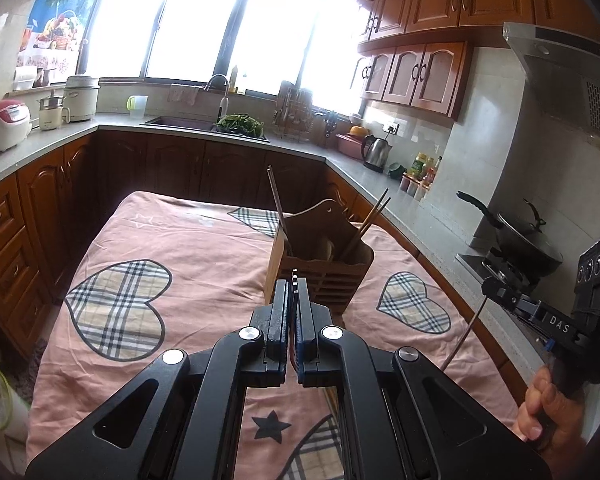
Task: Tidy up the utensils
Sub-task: 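Lift the held chopstick and fork and carry them above the wooden holder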
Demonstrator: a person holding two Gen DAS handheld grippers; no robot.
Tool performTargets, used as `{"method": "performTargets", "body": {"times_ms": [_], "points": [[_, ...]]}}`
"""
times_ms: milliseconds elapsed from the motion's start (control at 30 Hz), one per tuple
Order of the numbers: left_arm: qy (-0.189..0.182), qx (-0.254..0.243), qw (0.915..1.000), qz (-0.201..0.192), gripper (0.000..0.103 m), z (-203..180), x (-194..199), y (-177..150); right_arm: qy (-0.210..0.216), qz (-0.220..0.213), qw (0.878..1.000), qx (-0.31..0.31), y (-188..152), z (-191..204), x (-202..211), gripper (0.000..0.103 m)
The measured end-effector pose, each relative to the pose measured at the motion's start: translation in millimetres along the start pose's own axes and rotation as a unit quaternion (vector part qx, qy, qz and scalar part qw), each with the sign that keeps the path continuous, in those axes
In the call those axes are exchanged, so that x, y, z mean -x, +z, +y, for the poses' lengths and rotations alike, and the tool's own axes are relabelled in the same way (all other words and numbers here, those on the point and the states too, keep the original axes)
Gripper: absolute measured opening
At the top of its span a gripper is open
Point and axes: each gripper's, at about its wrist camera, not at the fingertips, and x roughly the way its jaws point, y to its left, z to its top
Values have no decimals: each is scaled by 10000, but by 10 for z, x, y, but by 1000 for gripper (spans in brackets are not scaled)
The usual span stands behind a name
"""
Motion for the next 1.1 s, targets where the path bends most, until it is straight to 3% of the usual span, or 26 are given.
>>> {"method": "performTargets", "body": {"times_ms": [600, 1100], "points": [[168, -20, 9995, -281, 2, -11, -164, 245, -103, -531, 9984, 184, 340, 10, -57, 4], [439, 57, 9954, -848, 2, 34, -608, 764, -235, -1283, 9913, 167, 925, -148, -389, 4]]}}
